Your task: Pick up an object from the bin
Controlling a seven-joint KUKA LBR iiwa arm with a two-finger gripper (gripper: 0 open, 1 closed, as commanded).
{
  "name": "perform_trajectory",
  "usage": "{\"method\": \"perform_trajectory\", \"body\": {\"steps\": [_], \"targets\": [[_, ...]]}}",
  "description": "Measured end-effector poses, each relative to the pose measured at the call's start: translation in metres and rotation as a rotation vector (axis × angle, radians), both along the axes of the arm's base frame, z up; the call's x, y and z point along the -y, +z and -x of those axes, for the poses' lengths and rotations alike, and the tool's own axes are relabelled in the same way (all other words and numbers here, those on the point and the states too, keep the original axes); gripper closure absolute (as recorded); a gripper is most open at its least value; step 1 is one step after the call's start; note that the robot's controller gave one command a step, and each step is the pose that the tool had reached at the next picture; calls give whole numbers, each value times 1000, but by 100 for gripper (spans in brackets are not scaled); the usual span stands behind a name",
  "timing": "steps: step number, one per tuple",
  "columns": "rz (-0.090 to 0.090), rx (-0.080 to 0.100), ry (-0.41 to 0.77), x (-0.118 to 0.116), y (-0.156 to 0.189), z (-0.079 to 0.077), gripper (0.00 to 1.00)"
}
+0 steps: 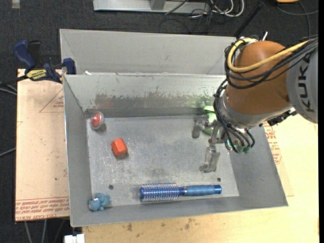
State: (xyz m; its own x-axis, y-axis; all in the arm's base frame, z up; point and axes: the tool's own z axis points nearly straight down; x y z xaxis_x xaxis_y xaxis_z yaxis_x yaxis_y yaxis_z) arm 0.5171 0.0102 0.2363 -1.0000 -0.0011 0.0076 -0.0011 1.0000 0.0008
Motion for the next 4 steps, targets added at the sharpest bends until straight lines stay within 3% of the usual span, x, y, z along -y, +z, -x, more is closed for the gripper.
{"method": "perform_trajectory", "body": {"steps": [1, 2, 3, 4], "targets": [[-1, -1, 161, 27, -127, 32, 0], [-1, 7, 161, 26, -123, 30, 100], [-1, 7, 161, 26, -123, 30, 0], [0, 30, 192, 15, -163, 33, 0]]}}
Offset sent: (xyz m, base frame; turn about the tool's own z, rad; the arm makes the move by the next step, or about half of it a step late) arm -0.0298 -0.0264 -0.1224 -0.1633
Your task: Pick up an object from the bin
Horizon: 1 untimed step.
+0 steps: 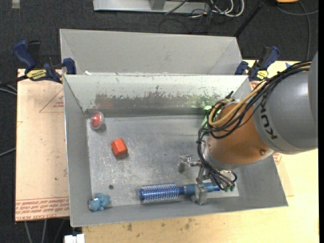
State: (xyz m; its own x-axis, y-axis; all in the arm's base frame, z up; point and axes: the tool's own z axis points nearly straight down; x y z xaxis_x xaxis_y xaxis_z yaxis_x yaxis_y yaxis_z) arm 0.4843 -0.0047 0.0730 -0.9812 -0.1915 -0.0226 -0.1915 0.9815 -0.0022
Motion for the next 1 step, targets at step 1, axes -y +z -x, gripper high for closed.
{"method": "perform_trajectory", "body": {"steps": [1], "targets": [[1, -22, 0, 0, -2, 6, 100]]}}
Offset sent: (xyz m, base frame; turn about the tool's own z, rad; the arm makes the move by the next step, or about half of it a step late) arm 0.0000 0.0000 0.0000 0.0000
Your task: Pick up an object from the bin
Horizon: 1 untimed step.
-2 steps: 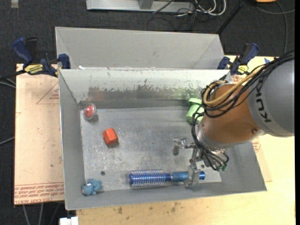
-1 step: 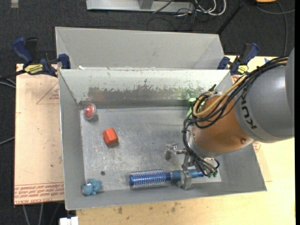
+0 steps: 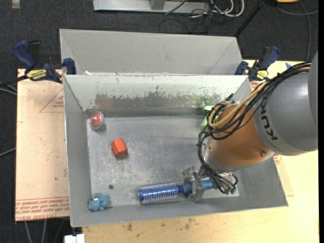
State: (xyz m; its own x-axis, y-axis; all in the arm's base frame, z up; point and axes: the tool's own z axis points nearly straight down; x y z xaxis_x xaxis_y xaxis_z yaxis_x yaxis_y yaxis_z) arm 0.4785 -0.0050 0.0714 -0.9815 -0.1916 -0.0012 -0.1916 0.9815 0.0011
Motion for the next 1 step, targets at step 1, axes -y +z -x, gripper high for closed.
{"method": "perform_trajectory", "body": {"steps": [1], "targets": [[0, 9, -2, -21, 137, -22, 100]]}}
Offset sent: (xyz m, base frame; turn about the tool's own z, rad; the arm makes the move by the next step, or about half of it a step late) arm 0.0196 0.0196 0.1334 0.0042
